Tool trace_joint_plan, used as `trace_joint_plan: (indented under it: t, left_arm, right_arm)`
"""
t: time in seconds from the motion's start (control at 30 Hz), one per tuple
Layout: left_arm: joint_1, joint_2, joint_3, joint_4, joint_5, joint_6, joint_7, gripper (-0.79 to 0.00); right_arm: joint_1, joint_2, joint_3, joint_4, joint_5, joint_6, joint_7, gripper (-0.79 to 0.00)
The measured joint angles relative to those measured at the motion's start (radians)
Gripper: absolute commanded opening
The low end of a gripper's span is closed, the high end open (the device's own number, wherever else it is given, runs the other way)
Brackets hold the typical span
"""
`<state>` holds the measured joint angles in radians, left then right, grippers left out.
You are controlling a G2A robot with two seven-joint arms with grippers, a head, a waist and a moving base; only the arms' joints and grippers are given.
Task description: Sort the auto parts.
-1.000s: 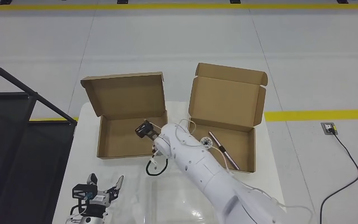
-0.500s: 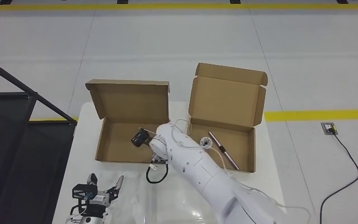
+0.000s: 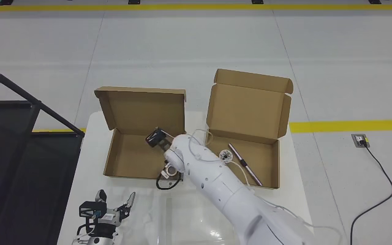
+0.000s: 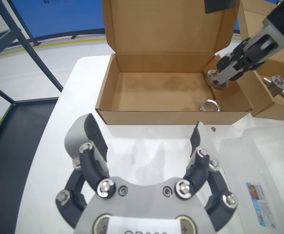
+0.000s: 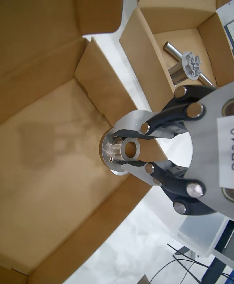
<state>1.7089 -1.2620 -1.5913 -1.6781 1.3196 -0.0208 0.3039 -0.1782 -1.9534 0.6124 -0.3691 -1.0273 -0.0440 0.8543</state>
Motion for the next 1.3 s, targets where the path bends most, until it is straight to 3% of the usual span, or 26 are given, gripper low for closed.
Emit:
trace_joint_plan:
  t: [0.37, 0.53, 0.57, 0.7, 0.8, 1.0, 1.17, 1.3]
  left_arm:
    - [0.000, 0.000, 0.000, 0.000, 0.000, 0.000, 0.000, 0.000]
    - [0.000, 0.000, 0.000, 0.000, 0.000, 0.000, 0.000, 0.000]
    - [0.000, 0.000, 0.000, 0.000, 0.000, 0.000, 0.000, 0.000]
    - [0.000, 0.000, 0.000, 0.000, 0.000, 0.000, 0.000, 0.000]
    - [0.000, 0.000, 0.000, 0.000, 0.000, 0.000, 0.000, 0.000]
    - [0.000, 0.000, 0.000, 0.000, 0.000, 0.000, 0.000, 0.000]
    - [0.000, 0.000, 0.000, 0.000, 0.000, 0.000, 0.000, 0.000]
    - [0.000, 0.000, 0.000, 0.000, 0.000, 0.000, 0.000, 0.000]
  right_arm:
    - [-0.030, -0.004, 0.001, 0.060, -0.047, 0.011, -0.176, -0.785]
    - [-0.035, -0.010, 0.006, 0.086, -0.045, 0.009, -0.209, -0.151]
    - [-0.035, -0.011, 0.008, 0.091, -0.044, 0.006, -0.216, -0.126]
    - [-0.033, -0.017, 0.008, 0.101, -0.053, 0.003, -0.235, -0.175]
    - [-0.032, -0.021, 0.007, 0.104, -0.061, 0.009, -0.248, -0.296]
    - [-0.032, -0.024, 0.008, 0.095, -0.076, -0.011, -0.293, -0.234]
    - [-0.040, -0.014, 0.011, 0.071, -0.098, -0.071, -0.372, -0.132]
    - [-0.071, -0.005, 0.003, 0.015, -0.138, -0.073, -0.413, -0.123]
